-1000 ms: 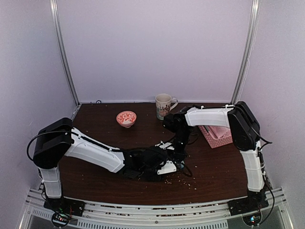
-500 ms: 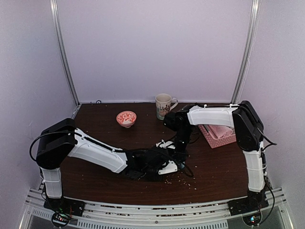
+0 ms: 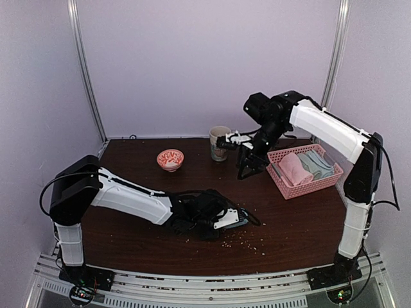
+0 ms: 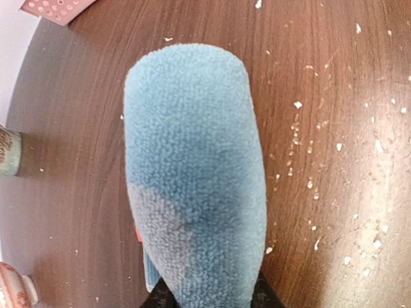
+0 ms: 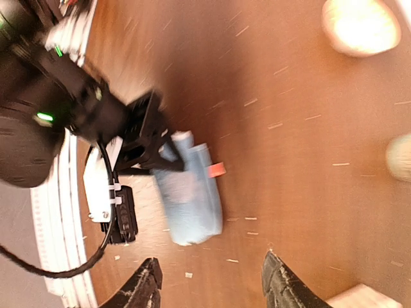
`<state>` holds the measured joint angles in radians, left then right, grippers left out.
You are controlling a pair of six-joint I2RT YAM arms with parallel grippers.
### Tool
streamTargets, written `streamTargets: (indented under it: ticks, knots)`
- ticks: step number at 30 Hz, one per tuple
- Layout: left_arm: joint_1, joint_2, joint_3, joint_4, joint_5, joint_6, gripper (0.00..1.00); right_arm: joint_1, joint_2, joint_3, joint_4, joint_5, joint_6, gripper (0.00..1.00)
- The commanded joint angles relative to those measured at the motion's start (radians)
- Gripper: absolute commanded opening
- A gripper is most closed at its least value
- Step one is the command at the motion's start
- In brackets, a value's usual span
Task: Roll the towels
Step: Roll the towel at the center of the board, then pick up the towel from the center of the board.
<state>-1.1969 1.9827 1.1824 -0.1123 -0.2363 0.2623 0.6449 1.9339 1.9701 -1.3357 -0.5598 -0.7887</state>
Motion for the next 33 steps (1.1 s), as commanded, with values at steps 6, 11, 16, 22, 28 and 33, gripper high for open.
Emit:
streamTargets:
  ticks: [6, 11, 16, 22, 28, 33]
  knots:
    - [0.128, 0.077, 0.073, -0.193, 0.344, -0.153, 0.21, -0.044, -0.232, 0.113, 0.152, 0.01, 0.135, 0.54]
    - [0.172, 0.103, 0.094, -0.21, 0.418, -0.191, 0.19, -0.04, -0.357, -0.088, 0.176, -0.173, 0.044, 0.6]
    - [0.217, 0.111, 0.107, -0.21, 0.506, -0.224, 0.16, 0.012, -0.332, -0.164, 0.021, -0.259, -0.129, 0.58]
    - [0.264, 0.11, 0.117, -0.205, 0.624, -0.257, 0.14, 0.124, -0.326, -0.277, 0.103, -0.054, -0.07, 0.48]
    - [0.309, 0.108, 0.108, -0.175, 0.72, -0.305, 0.12, 0.26, -0.345, -0.469, 0.268, 0.201, -0.029, 0.42]
    - [0.336, 0.117, 0.112, -0.162, 0.795, -0.327, 0.1, 0.34, -0.333, -0.601, 0.405, 0.341, 0.009, 0.39]
